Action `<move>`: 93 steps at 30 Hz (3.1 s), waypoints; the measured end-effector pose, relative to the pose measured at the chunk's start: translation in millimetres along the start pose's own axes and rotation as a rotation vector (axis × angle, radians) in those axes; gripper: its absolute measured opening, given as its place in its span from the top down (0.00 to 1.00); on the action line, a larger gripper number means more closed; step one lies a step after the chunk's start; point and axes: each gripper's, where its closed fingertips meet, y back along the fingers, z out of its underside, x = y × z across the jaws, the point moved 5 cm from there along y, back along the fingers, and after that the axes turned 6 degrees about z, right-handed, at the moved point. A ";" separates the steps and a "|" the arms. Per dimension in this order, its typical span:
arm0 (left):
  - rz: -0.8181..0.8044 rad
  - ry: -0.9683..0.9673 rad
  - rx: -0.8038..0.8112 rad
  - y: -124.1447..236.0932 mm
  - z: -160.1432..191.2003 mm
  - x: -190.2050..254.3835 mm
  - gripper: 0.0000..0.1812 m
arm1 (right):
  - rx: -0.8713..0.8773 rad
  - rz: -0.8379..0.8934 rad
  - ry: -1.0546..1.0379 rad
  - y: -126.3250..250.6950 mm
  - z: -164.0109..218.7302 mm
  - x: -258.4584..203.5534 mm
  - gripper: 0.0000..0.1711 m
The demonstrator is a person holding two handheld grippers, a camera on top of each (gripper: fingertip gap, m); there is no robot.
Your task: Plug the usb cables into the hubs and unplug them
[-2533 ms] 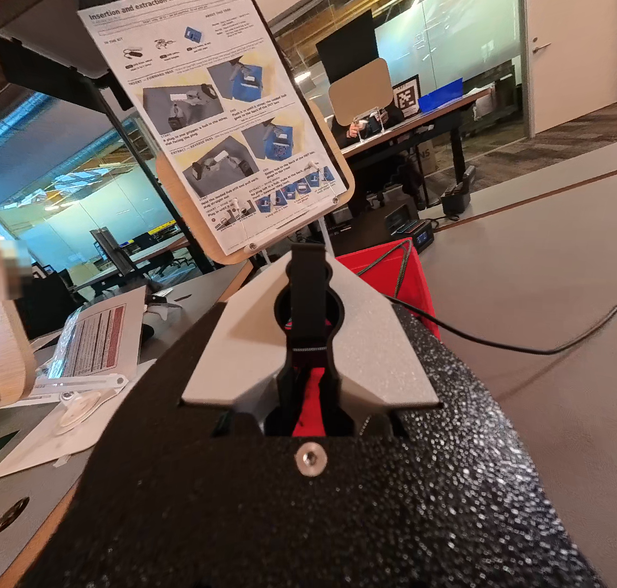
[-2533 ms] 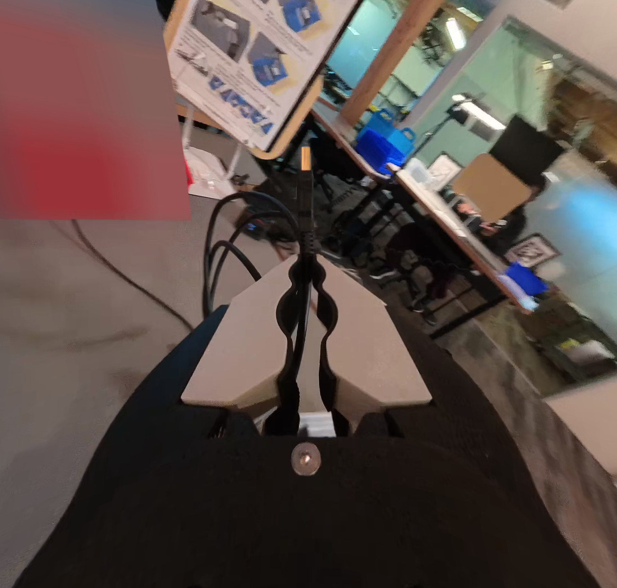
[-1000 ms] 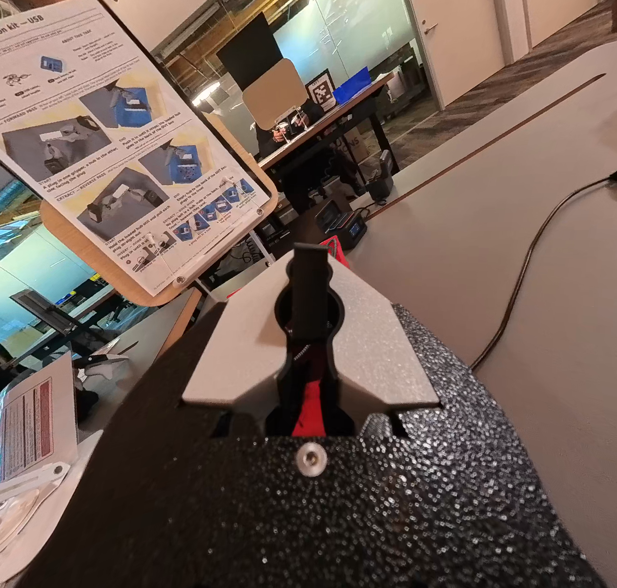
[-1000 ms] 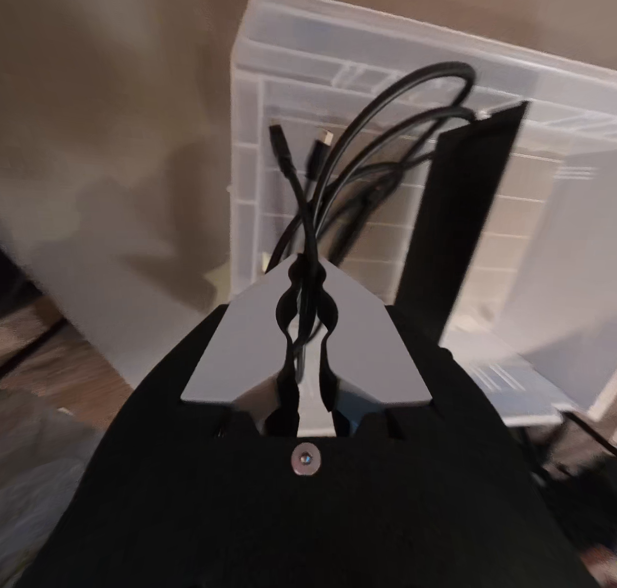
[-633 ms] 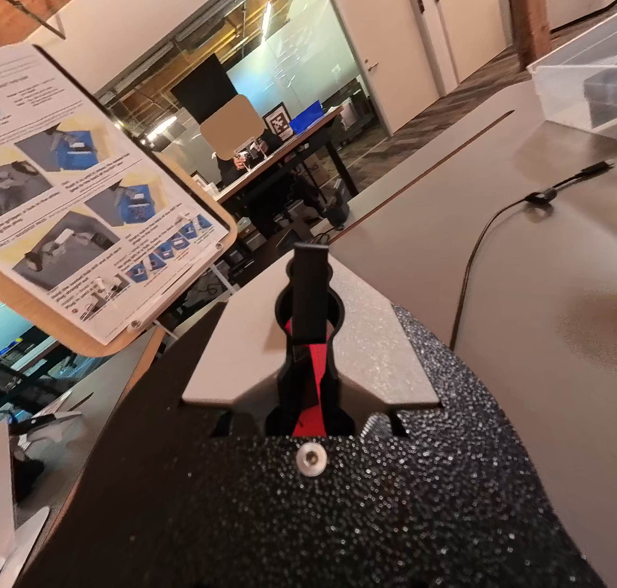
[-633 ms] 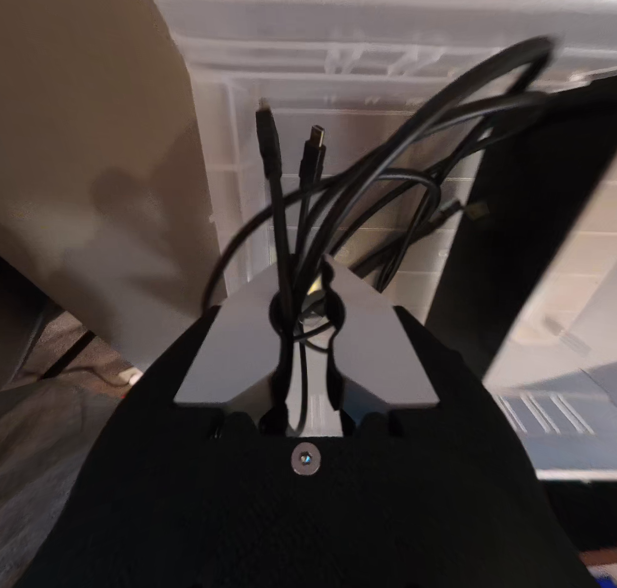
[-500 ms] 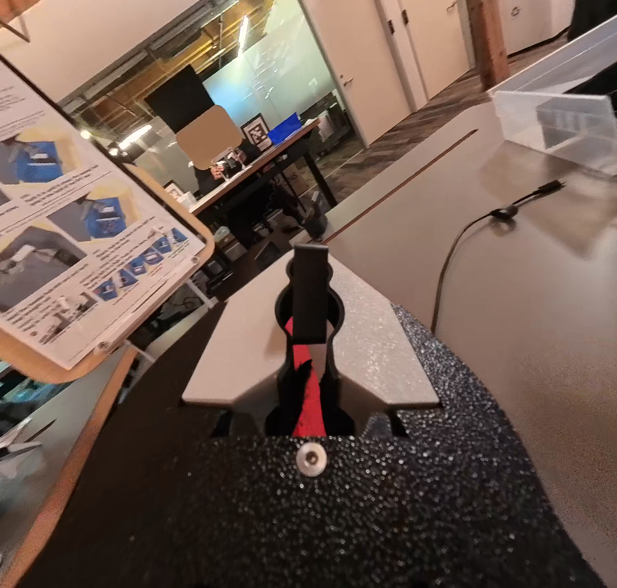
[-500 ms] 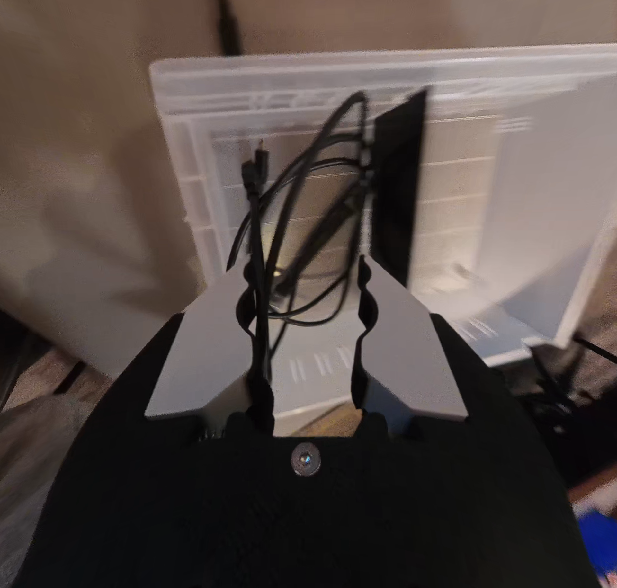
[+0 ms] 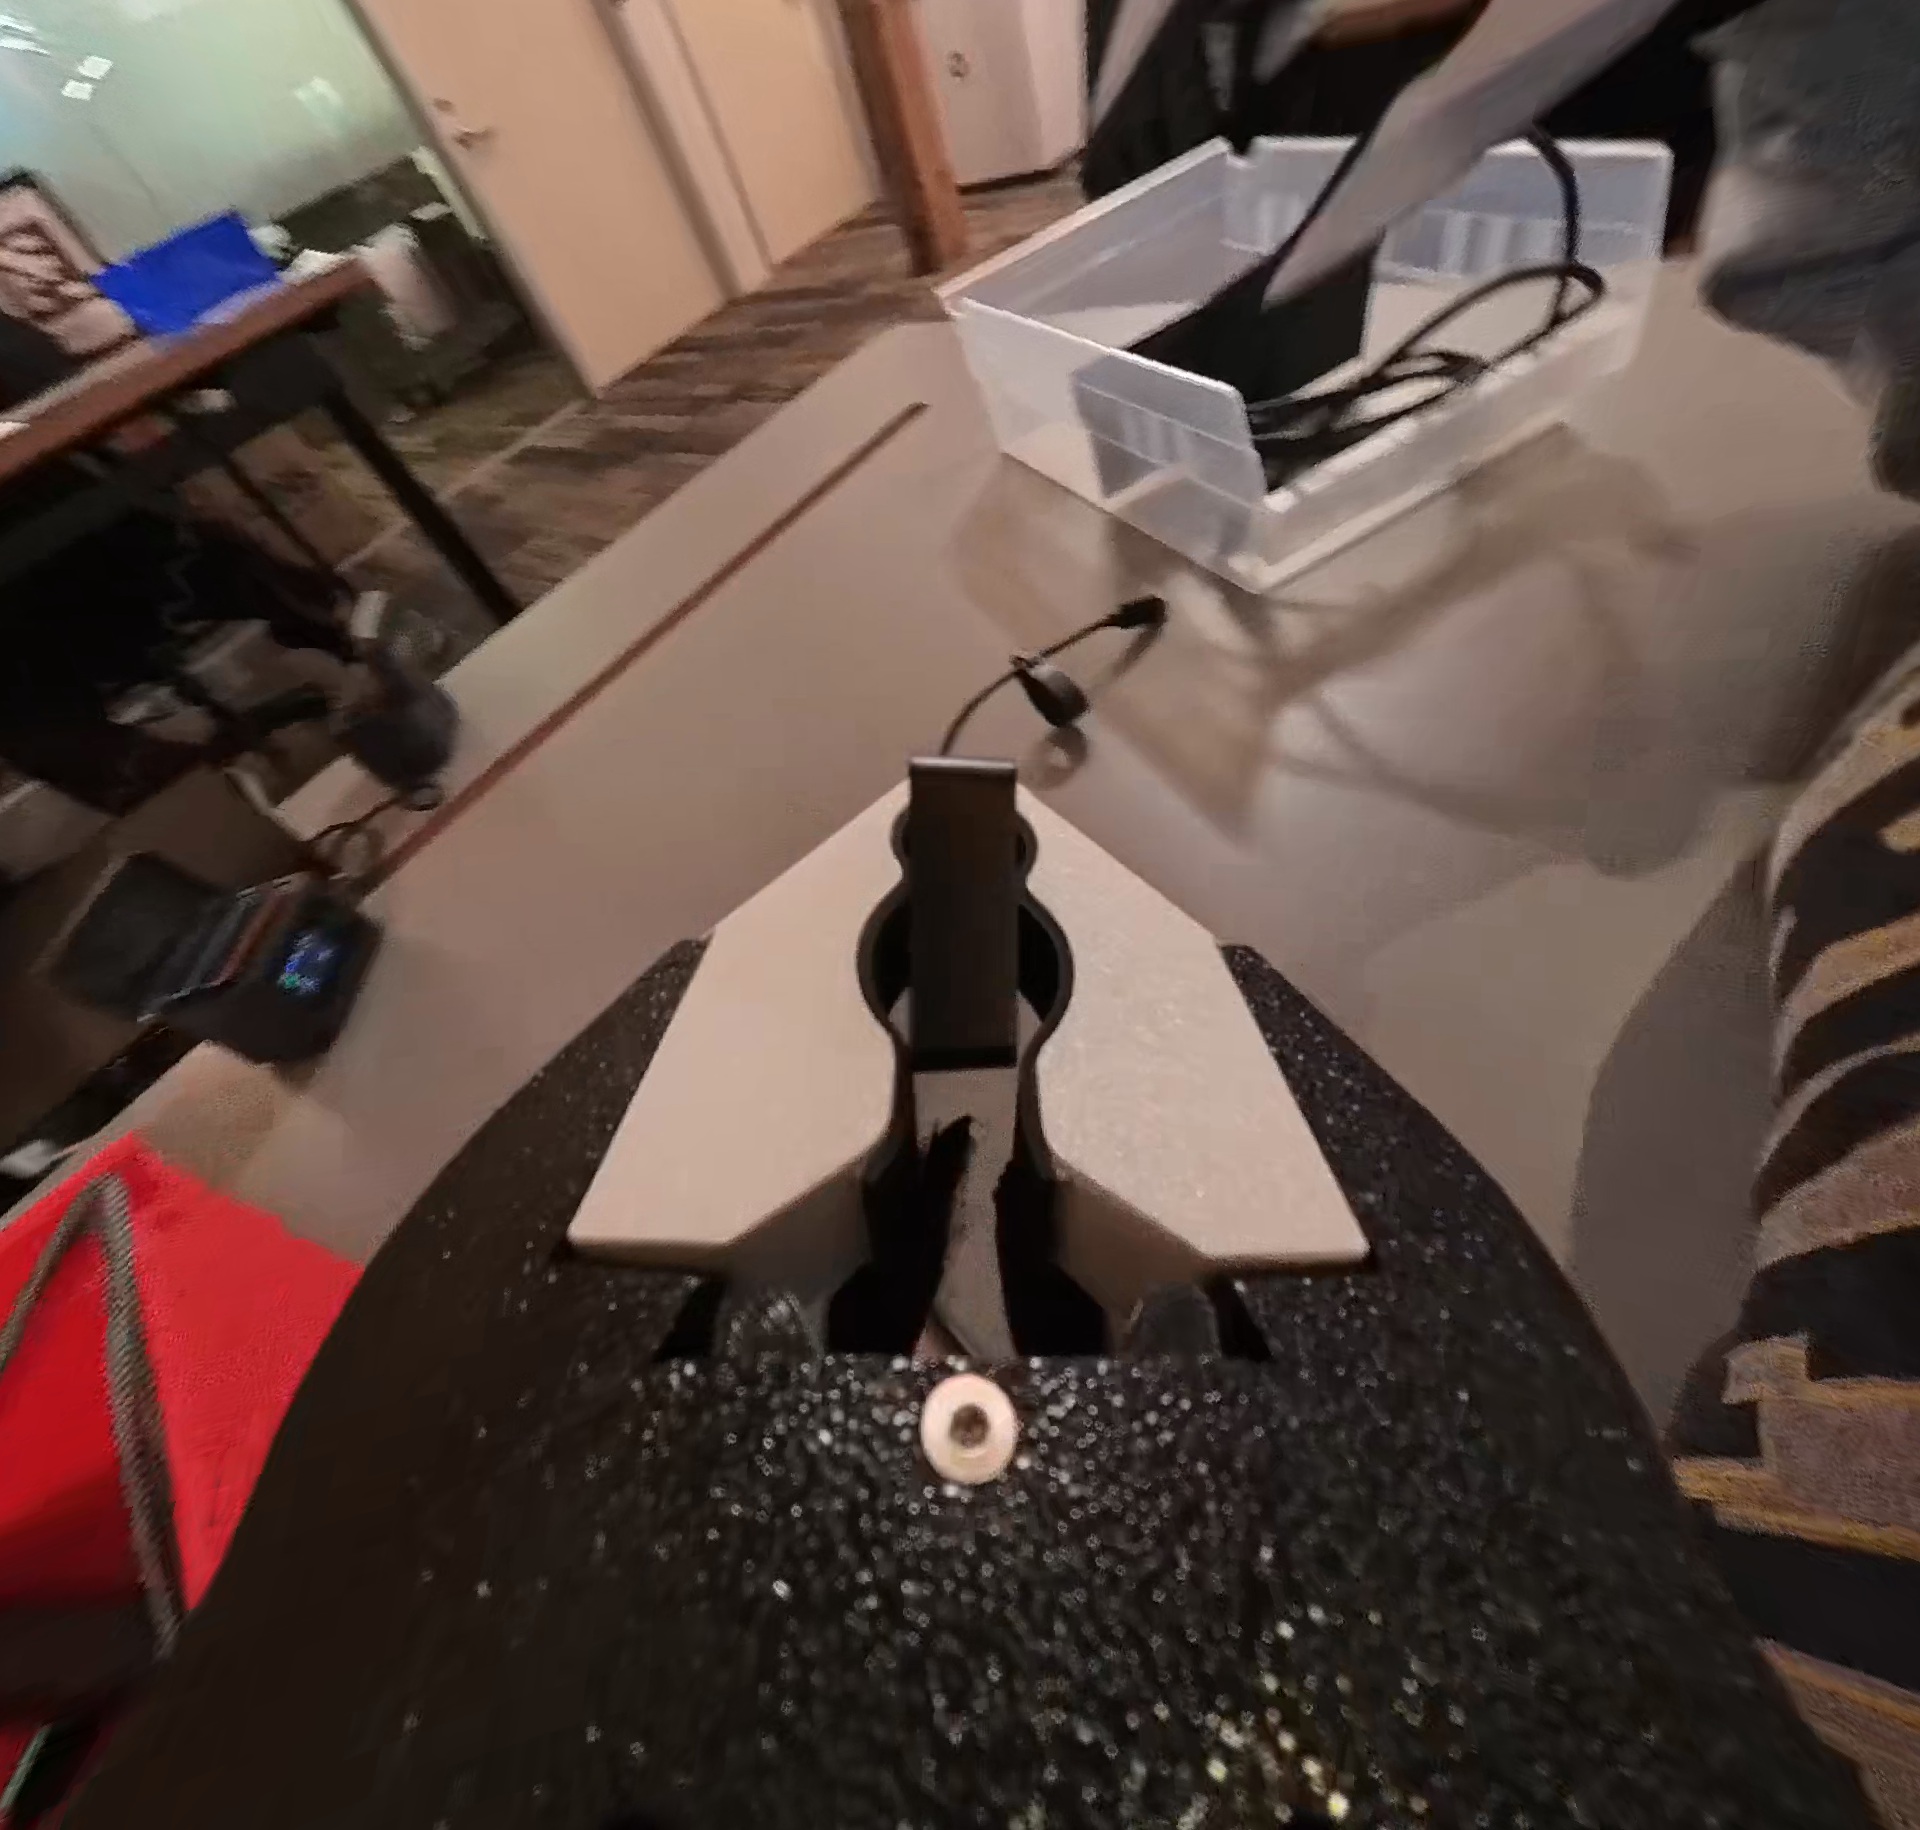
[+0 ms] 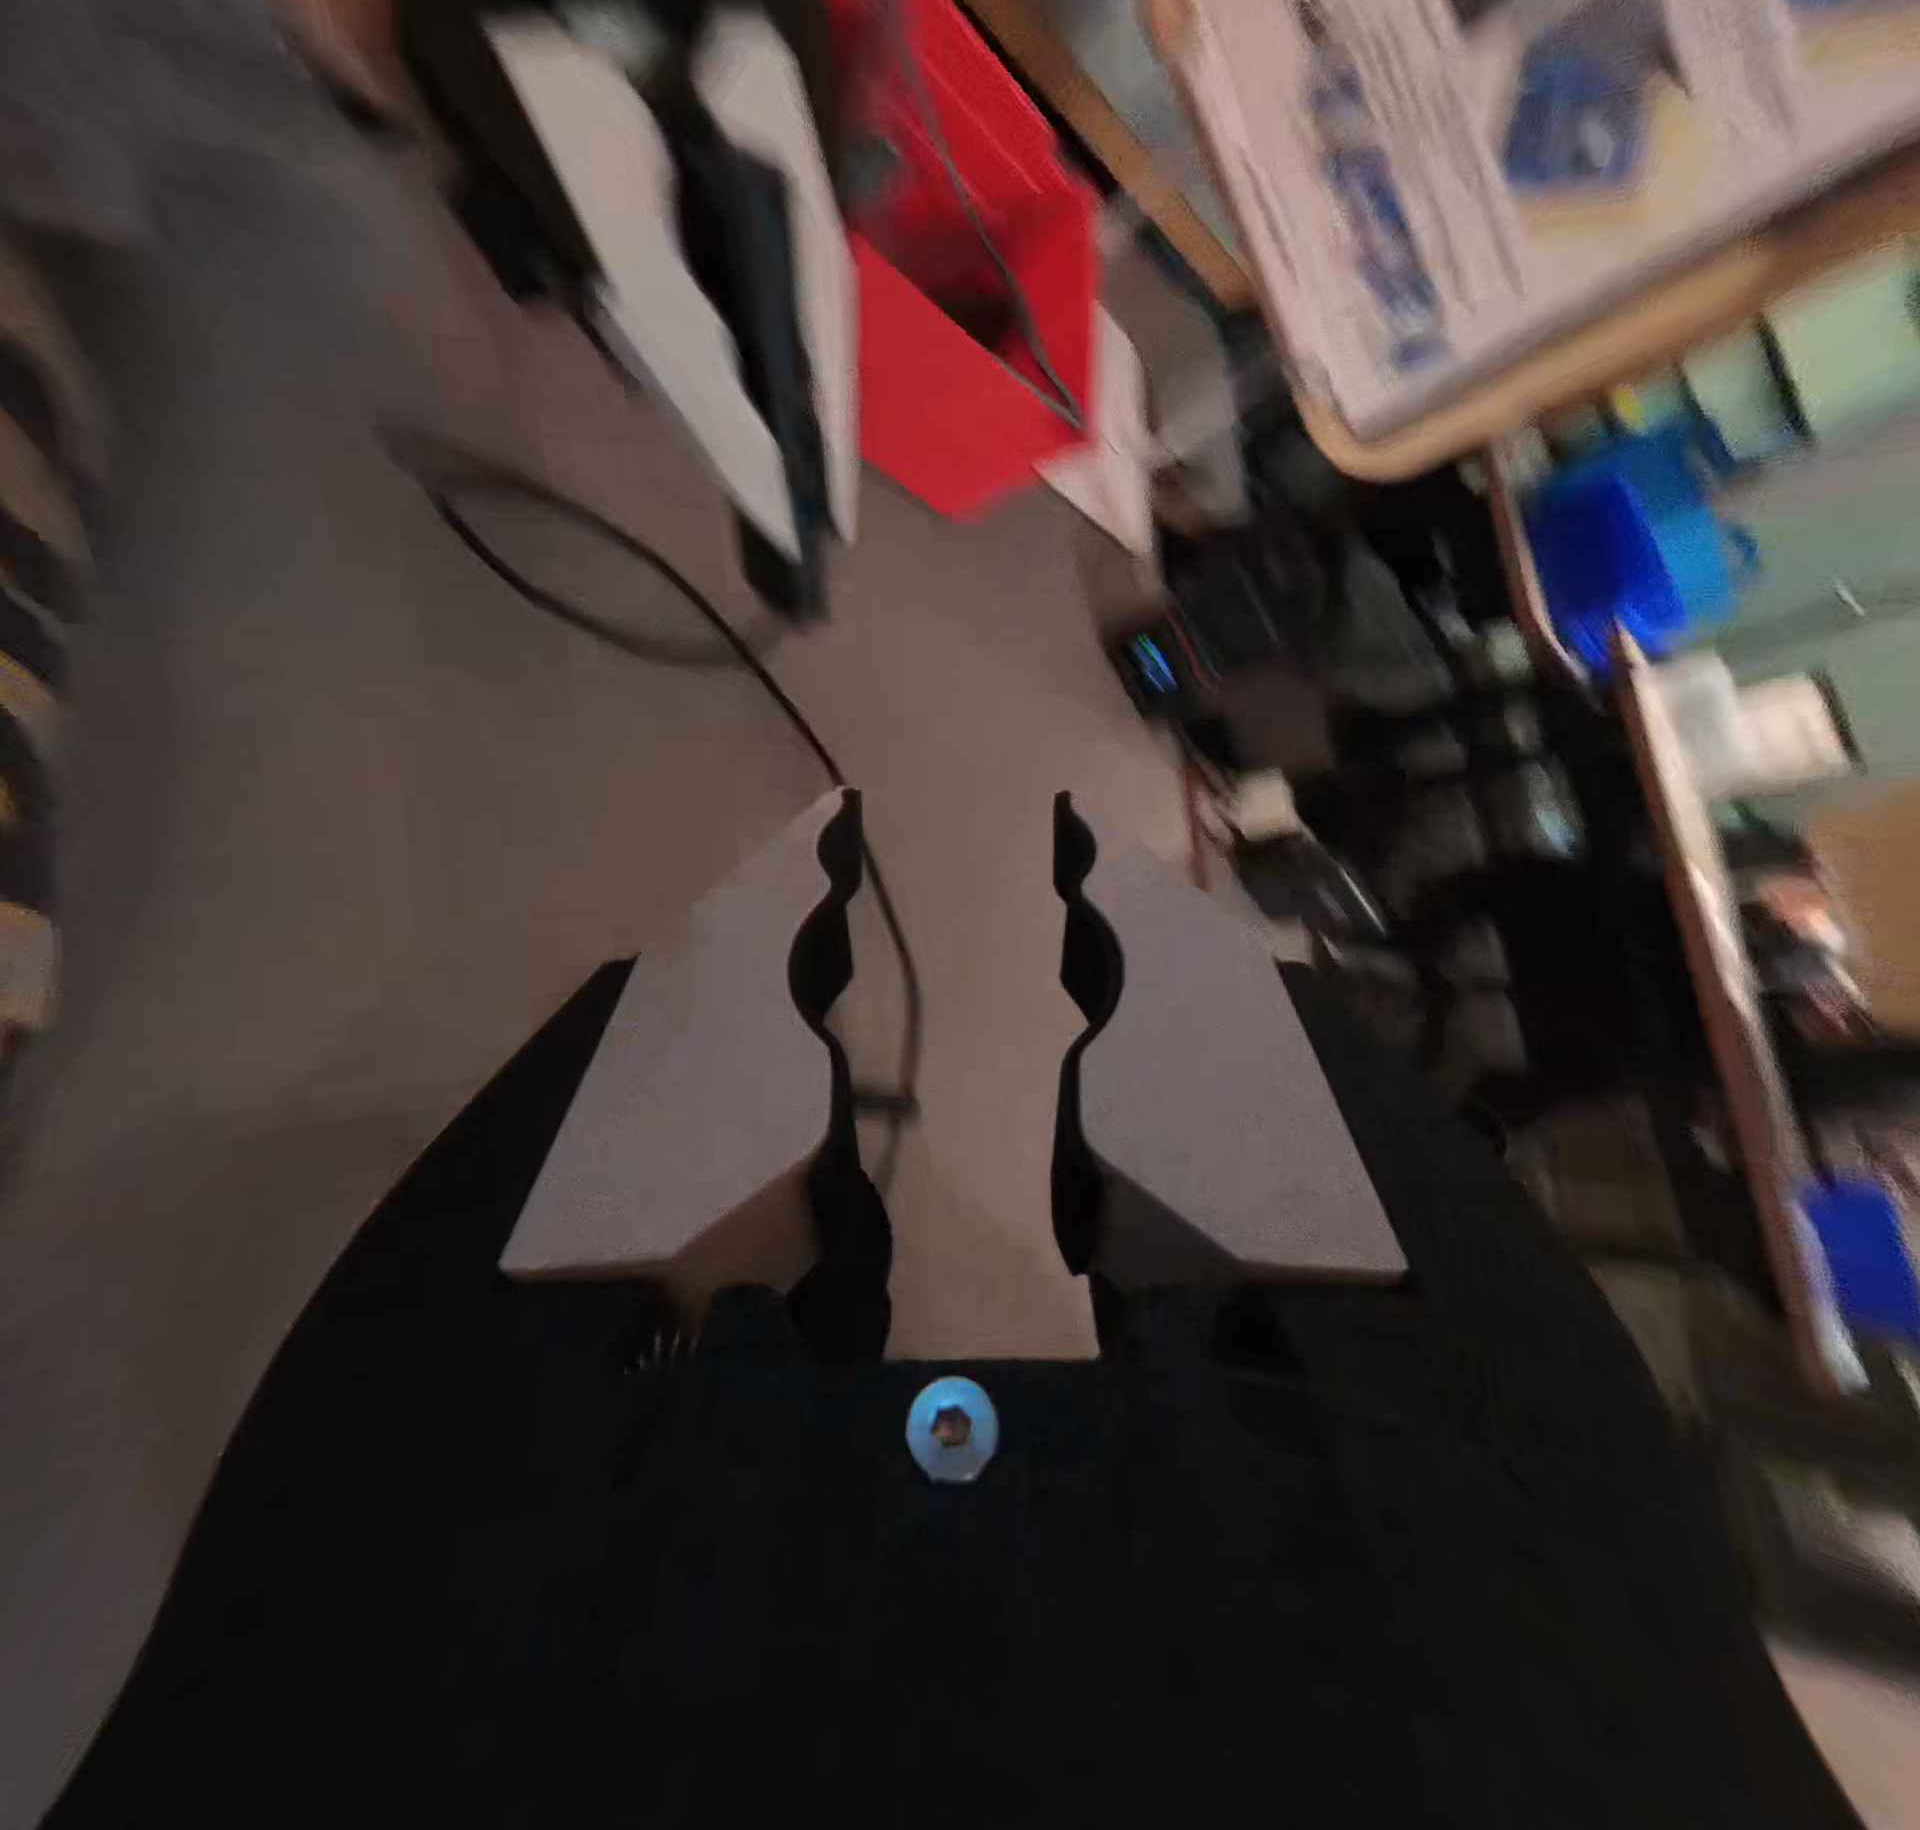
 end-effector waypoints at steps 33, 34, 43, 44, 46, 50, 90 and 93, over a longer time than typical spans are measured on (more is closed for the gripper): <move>-0.131 0.289 0.185 -30.3 44.0 -20.9 0.28 | 0.179 0.917 0.190 136.5 -57.0 250.4 0.95; -0.122 0.276 0.169 -34.9 46.9 -17.3 0.28 | 0.168 0.952 0.198 145.1 -58.6 263.4 0.95; -0.084 0.212 0.075 -52.1 66.7 -5.2 0.29 | -0.009 1.178 0.276 221.1 -75.5 348.3 0.95; -0.083 0.211 0.073 -52.2 67.2 -5.1 0.30 | -0.027 1.193 0.269 227.9 -72.9 352.8 0.95; -0.079 0.210 0.075 -51.9 67.3 -4.5 0.30 | -0.050 1.212 0.239 239.3 -65.1 358.2 0.95; -0.074 0.214 0.078 -51.4 67.9 -4.5 0.32 | -0.044 1.249 0.184 260.3 -56.8 359.8 0.95; -0.037 0.225 0.037 -56.1 72.3 -0.9 0.40 | -0.317 0.590 -0.521 212.3 154.5 231.5 0.95; -0.032 0.222 0.021 -58.0 73.5 -0.2 0.40 | -0.511 0.501 -0.551 206.1 196.0 212.0 0.95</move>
